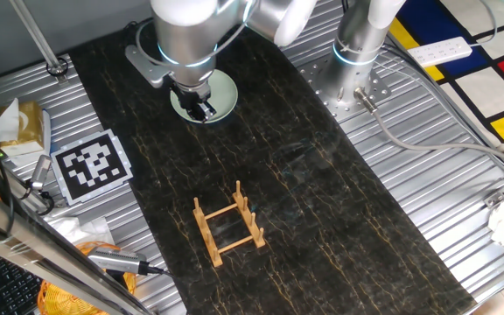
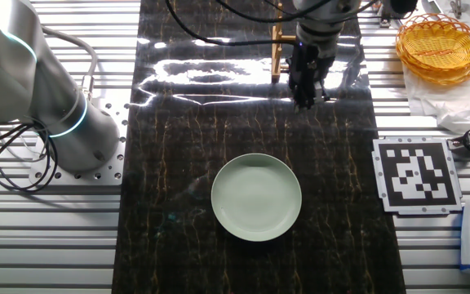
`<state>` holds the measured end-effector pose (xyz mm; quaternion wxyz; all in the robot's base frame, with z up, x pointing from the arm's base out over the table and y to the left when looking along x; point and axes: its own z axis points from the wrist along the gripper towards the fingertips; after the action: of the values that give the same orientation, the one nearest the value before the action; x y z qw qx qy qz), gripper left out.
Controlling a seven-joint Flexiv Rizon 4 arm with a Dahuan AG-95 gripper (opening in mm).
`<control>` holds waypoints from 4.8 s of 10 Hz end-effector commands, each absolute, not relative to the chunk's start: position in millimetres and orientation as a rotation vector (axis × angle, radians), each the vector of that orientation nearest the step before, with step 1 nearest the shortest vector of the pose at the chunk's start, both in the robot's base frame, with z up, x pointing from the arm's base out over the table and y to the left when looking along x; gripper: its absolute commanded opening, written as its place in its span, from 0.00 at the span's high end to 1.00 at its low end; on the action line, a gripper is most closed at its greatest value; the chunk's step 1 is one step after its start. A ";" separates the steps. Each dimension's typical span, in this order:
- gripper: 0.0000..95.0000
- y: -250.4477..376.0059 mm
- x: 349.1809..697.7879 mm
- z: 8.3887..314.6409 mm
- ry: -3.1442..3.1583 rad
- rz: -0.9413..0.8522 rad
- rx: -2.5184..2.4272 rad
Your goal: Put the dish on the dish rack
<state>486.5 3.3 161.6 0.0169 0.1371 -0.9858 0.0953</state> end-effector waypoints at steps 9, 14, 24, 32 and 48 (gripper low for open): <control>1.00 12.1 433.7 153.9 -2.960 0.616 0.508; 1.00 15.4 433.5 147.2 -2.973 0.629 0.542; 1.00 16.5 433.3 144.0 -2.943 0.584 0.390; 1.00 5.0 426.7 126.0 -2.935 0.598 0.445; 0.60 -48.3 384.9 68.6 -2.984 0.618 0.502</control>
<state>386.1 -48.5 63.5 0.0242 0.1604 -0.9663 0.1998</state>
